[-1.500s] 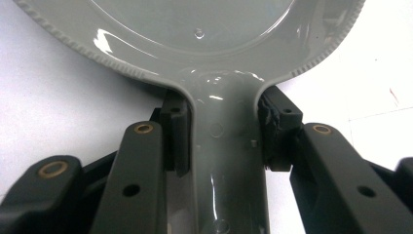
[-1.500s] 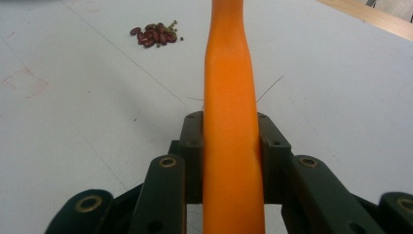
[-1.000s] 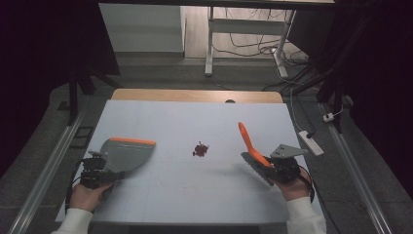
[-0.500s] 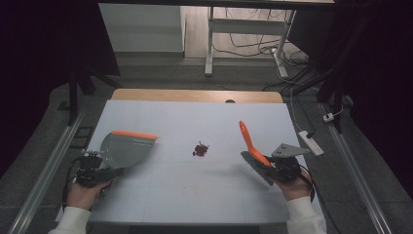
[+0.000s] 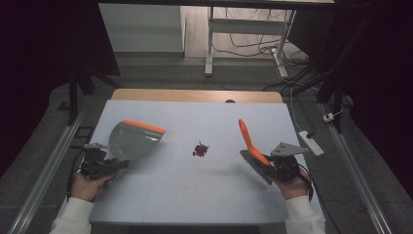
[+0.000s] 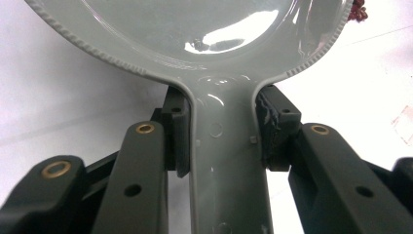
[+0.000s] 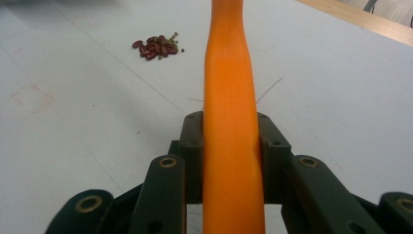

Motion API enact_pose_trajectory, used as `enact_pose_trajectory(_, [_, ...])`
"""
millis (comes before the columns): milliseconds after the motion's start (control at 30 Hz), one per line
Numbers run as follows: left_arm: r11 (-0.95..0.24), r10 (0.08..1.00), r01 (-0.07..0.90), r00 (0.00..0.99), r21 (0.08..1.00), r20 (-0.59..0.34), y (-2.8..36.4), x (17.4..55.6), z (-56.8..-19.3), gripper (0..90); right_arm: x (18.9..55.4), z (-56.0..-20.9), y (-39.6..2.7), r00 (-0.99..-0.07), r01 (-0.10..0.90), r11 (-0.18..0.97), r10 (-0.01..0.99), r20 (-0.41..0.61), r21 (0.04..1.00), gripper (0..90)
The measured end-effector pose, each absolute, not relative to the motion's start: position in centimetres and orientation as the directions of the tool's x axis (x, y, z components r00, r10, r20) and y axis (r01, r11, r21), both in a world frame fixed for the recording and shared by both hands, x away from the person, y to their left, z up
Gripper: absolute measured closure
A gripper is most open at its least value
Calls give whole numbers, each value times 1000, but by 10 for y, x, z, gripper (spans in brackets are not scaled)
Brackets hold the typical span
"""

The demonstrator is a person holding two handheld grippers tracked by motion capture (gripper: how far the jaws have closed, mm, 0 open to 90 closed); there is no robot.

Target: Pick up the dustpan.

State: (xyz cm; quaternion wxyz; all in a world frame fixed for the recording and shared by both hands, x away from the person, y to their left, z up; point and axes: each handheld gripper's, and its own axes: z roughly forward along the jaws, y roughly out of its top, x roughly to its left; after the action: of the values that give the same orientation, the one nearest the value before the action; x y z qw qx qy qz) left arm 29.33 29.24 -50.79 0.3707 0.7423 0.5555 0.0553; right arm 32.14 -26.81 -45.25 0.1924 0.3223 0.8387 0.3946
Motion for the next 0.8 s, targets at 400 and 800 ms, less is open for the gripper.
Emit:
enact_pose_trajectory(400, [-141,834,760,436,634,-337,298,306,-504,622,325,-452,-264,-702,397,481,708,-79,782,702])
enact_pose_trajectory(800, [-209,794,714,523,668,-311,291,301,-493,622,330,-448,-259,-716,375,469,694,-71,800,702])
